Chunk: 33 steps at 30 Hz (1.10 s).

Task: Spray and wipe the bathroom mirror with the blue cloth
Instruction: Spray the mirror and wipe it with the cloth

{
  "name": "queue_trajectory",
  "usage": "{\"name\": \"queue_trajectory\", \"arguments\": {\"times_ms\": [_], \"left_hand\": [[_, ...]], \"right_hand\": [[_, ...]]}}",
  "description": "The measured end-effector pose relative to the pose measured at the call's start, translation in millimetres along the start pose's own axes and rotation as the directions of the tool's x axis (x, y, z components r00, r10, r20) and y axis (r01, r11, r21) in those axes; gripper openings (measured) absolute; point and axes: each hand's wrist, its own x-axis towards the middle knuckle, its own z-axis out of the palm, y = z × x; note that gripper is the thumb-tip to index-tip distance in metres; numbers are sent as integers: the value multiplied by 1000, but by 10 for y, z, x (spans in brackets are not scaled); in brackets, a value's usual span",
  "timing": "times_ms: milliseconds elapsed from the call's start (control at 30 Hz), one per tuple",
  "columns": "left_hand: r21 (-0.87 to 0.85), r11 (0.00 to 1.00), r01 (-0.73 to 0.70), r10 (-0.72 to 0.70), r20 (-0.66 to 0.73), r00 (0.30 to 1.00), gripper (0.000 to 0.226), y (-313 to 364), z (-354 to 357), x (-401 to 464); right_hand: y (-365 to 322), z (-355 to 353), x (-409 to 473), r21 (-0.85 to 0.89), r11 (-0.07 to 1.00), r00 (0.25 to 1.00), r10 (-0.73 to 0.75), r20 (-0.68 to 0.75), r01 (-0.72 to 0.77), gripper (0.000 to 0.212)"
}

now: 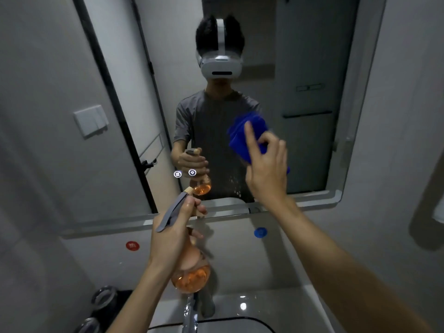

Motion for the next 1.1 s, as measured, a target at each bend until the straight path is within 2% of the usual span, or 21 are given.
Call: {"name": "queue_trajectory", "arguments": {"times_ms": [100, 233, 300, 367, 467, 533, 600, 667, 733, 800, 867, 933, 1000, 1033, 1100], "left_hand": [[2, 1000, -6, 6, 13, 1000, 21, 17, -118, 29], [38, 999, 2, -3, 32, 999, 20, -12, -270, 65], [57, 998, -5, 3, 32, 999, 21, -29, -312, 81], [51, 999, 0, -1, 26, 1000, 19, -44, -333, 94], [11, 1000, 11, -11, 13, 1000, 19, -40, -331, 132], [-8, 1000, 14, -14, 10, 1000, 22, -40, -314, 153], [-19, 1000, 5, -5, 11, 1000, 24, -37, -293, 177], [-12, 1000, -12, 12, 1, 1000, 23, -35, -285, 201], [-10, 1000, -27, 27, -6, 1000, 23, -38, -286, 213], [-14, 999, -30, 30, -5, 1000, 22, -43, -289, 216], [-19, 999, -33, 33, -3, 999, 20, -49, -289, 211], [-19, 999, -40, 40, -7, 999, 19, -70, -303, 202], [-11, 999, -39, 39, -13, 999, 20, -96, -332, 192], [-6, 999, -34, 34, -15, 999, 20, -111, -352, 187], [1, 1000, -23, 23, -27, 999, 21, -129, -390, 181]], "right_hand": [[-103, 235, -619, -29, 968, 952, -241, 189, 251, 87], [-131, 424, -1186, -42, 873, 813, -433, 390, 485, 97], [-64, 432, -1177, -41, 835, 769, -485, 417, 549, 99], [3, 388, -1012, -63, 817, 772, -513, 374, 573, 95], [106, 182, -415, -87, 912, 912, -389, 131, 402, 83], [151, -11, 99, -70, 966, 968, -251, -16, 249, 81], [143, -143, 538, -13, 997, 988, -72, -134, 71, 76], [41, -167, 732, 56, 996, 974, 84, -211, -73, 72], [-73, -85, 619, -1, 998, 973, 55, -223, -57, 71], [-136, 80, 280, -55, 994, 985, -106, -134, 99, 73], [-182, 270, -210, -41, 963, 964, -267, 18, 267, 73], [-180, 420, -746, -53, 911, 901, -394, 180, 409, 77], [-80, 466, -1142, -54, 849, 802, -473, 365, 525, 90], [8, 457, -1229, -39, 831, 772, -496, 397, 554, 93], [210, 384, -1212, -69, 838, 806, -494, 328, 542, 87]]}}
